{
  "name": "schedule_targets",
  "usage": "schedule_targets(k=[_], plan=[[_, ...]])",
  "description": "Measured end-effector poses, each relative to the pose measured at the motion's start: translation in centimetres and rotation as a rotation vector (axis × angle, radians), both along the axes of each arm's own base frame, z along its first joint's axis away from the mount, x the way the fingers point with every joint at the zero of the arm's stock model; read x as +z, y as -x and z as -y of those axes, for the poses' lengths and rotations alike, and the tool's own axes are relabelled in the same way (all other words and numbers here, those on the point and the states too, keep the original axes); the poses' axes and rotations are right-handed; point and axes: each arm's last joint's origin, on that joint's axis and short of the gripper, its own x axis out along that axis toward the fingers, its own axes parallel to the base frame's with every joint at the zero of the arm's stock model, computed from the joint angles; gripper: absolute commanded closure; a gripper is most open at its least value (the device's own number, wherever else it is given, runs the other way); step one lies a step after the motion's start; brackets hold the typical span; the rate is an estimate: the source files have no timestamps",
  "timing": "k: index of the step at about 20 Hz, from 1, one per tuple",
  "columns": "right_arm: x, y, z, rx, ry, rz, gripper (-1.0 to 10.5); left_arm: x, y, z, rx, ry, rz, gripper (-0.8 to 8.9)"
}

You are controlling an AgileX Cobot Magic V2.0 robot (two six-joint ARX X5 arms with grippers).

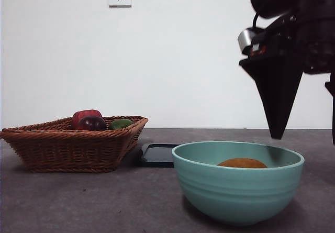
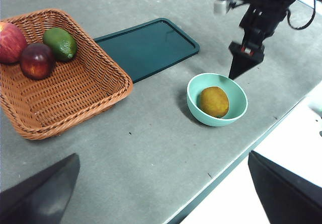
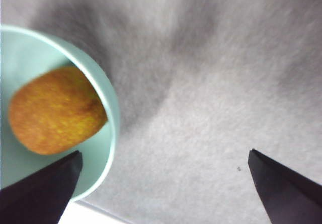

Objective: Pick up the wifruite, put it on the bowl, pick up the plate, put it on desk

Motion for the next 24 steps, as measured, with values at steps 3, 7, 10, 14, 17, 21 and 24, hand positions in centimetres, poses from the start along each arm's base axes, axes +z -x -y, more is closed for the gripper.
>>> schedule_targets(k=[3, 7, 10, 14, 17, 21, 24], plan=[[-1.0, -0.2, -0.6, 0.021, 0.020, -0.035, 3.8, 0.0, 0.0, 0.0, 0.000, 0.000, 0.000, 2.82], [-2.2, -0.4, -1.3, 0.050, 0.056, -0.064, 3.8, 0.0, 0.0, 0.0, 0.000, 0.000, 0.000, 2.82], [-2.5, -0.5, -1.8, 0.069, 0.086, -0.042, 3.8, 0.0, 0.0, 0.0, 0.000, 0.000, 0.000, 2.82], [-3.5, -0.8, -2.4, 0.079, 0.091, -0.051, 4.7, 0.0, 0.0, 0.0, 0.000, 0.000, 0.000, 2.82], [-4.0, -1.0, -3.0, 0.089, 0.084, -0.046, 6.8, 0.0, 0.0, 0.0, 0.000, 0.000, 0.000, 2.82], [-4.0, -0.9, -3.4, 0.100, 0.073, -0.039, 8.6, 0.0, 0.0, 0.0, 0.000, 0.000, 0.000, 2.82], [-4.0, -0.8, -3.6, 0.106, 0.063, -0.046, 9.4, 0.0, 0.0, 0.0, 0.000, 0.000, 0.000, 2.82]])
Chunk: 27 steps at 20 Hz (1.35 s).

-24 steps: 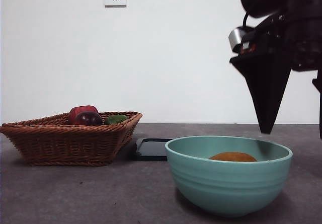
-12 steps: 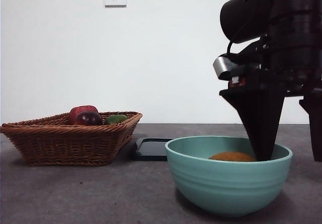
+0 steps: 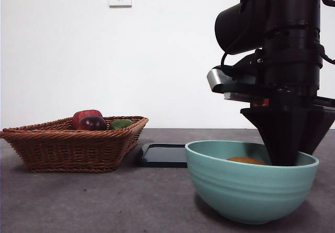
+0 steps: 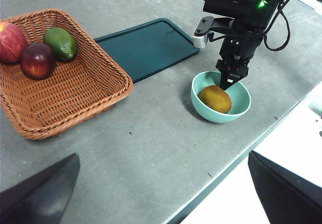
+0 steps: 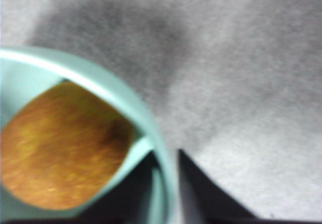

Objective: Pick up the wifruite, put it on the bowl, pick up the plate, put it on desk

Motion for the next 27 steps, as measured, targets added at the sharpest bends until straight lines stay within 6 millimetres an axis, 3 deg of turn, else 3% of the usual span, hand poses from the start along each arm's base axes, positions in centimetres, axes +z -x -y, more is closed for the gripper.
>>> schedule_targets(k=[6, 11, 15, 19, 23, 27], plan=[[0.6, -0.1, -0.1, -0.026, -0.025, -0.030, 9.4, 0.0, 0.0, 0.0, 0.000, 0.000, 0.000, 2.82], [3.9, -1.7, -0.5, -0.053, -0.004, 0.045, 9.4, 0.0, 0.0, 0.0, 0.000, 0.000, 0.000, 2.82], [6.1, -5.1, -0.5, -0.094, -0.020, 0.074, 9.4, 0.0, 0.0, 0.0, 0.000, 0.000, 0.000, 2.82], [6.8, -9.5, -0.2, -0.133, -0.026, 0.089, 9.4, 0.0, 0.0, 0.0, 0.000, 0.000, 0.000, 2.82], [6.1, -13.4, 0.1, -0.162, -0.051, 0.080, 9.4, 0.0, 0.0, 0.0, 0.000, 0.000, 0.000, 2.82], [4.0, -16.3, 0.4, -0.184, -0.081, 0.050, 9.4, 0.0, 0.0, 0.0, 0.000, 0.000, 0.000, 2.82]])
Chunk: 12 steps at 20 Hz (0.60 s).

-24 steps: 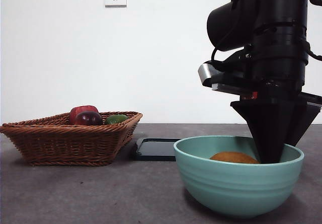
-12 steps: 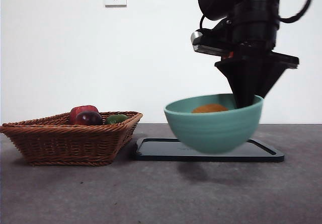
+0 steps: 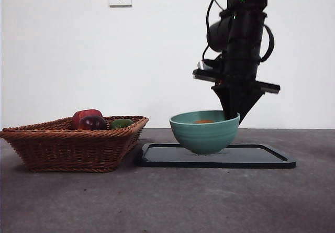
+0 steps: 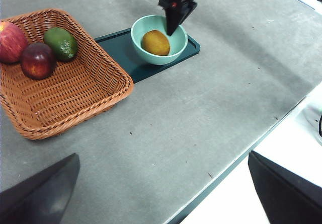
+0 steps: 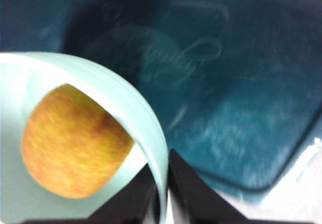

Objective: Pick up the wifruite, put it on the bowl, pick up the plate, put it on desk

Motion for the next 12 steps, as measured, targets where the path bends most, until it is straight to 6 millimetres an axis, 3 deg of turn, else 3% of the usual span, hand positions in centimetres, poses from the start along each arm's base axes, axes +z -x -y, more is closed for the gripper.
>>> schedule_targets(k=[6, 12], plan=[[-1.3, -2.1, 1.7, -0.047, -0.074, 0.029, 9.4, 0.0, 0.0, 0.0, 0.000, 0.000, 0.000, 2.82], [-3.0, -2.5, 1.0, -0.035, -0.121, -0.016, 9.4, 0.0, 0.0, 0.0, 0.000, 0.000, 0.000, 2.82]])
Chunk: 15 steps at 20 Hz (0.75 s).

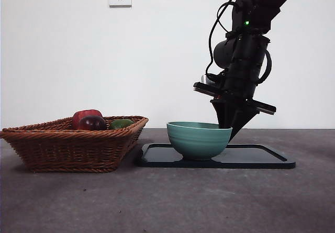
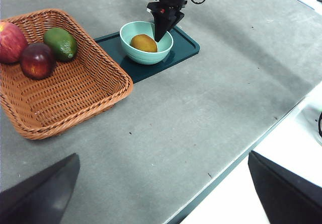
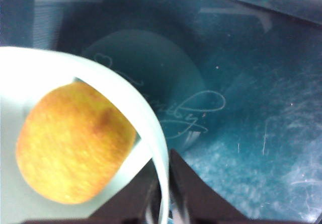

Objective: Pick up the wifruite, put it on the bowl, pick up the plate, put it on desk

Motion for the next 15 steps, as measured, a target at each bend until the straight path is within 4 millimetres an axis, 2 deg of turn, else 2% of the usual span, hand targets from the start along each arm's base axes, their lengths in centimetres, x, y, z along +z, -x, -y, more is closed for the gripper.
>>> schedule_targets(k=[1, 3, 4, 5, 6, 8, 10, 13, 15], plan=[[0.0, 0.0, 0.0, 0.000, 0.002, -0.006, 9.2, 0.0, 0.0, 0.0, 0.000, 0.000, 0.000, 2.82], [0.0, 0.3, 0.2, -0.002, 0.020, -0.036, 6.7, 0.0, 0.0, 0.0, 0.000, 0.000, 0.000, 2.82], [0.3, 0.3, 0.4, -0.007, 0.023, -0.040, 6.1, 0.0, 0.0, 0.0, 0.000, 0.000, 0.000, 2.82], [1.2, 0.0, 0.5, -0.012, 0.020, -0.025, 6.0, 0.0, 0.0, 0.0, 0.000, 0.000, 0.000, 2.82], [2.7, -0.3, 0.7, -0.016, 0.014, -0.004, 5.9, 0.0, 0.0, 0.0, 0.000, 0.000, 0.000, 2.82], [6.2, -0.4, 1.0, -0.022, 0.053, 0.052, 4.5, 0.0, 0.0, 0.0, 0.000, 0.000, 0.000, 2.82], [10.0, 0.1, 1.3, -0.023, 0.067, 0.171, 4.4, 0.0, 0.0, 0.0, 0.000, 0.000, 0.000, 2.82], [16.0, 3.6, 1.5, -0.016, 0.063, 0.326, 4.4, 0.0, 0.0, 0.0, 0.001, 0.001, -0.001, 2.82], [18.1, 7.0, 2.4, -0.019, 0.089, 0.368, 4.3, 0.0, 0.0, 0.0, 0.001, 0.001, -0.001, 2.82]])
